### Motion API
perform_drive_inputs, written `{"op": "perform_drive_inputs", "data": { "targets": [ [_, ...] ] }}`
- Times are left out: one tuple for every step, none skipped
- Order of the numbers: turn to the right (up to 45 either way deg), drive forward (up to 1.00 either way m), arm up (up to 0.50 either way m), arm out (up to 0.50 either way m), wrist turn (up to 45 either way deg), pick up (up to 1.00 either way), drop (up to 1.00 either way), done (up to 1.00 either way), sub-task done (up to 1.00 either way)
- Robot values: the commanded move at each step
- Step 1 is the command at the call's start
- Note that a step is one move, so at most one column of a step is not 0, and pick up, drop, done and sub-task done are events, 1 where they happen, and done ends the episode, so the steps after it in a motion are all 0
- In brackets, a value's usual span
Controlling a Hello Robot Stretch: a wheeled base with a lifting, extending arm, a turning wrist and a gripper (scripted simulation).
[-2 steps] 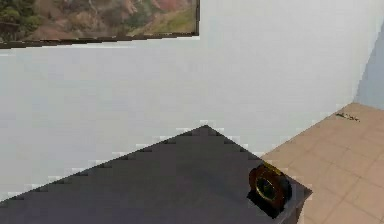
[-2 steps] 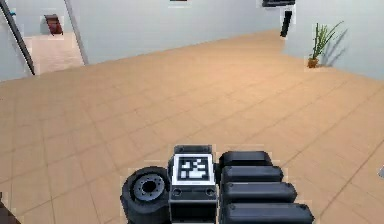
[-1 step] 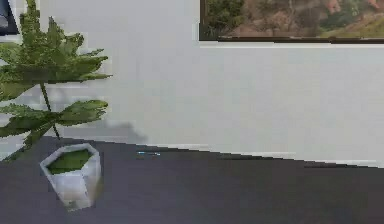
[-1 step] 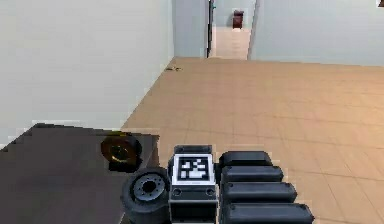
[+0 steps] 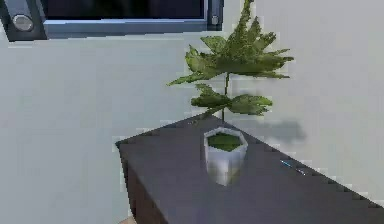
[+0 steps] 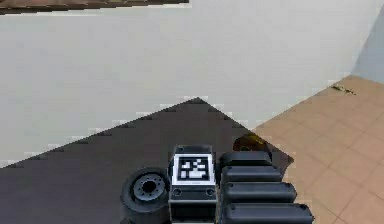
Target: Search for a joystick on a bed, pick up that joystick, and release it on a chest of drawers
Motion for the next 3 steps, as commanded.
{"op": "perform_drive_inputs", "data": {
  "targets": [
    [-39.0, 0.00, 0.00, 0.00, 0.0, 0.00, 0.00, 0.00, 0.00],
    [0.0, 0.00, 0.00, 0.36, 0.0, 0.00, 0.00, 0.00, 0.00],
    [0.0, 0.00, 0.00, 0.00, 45.0, 0.00, 0.00, 0.00, 0.00]
  ]
}}
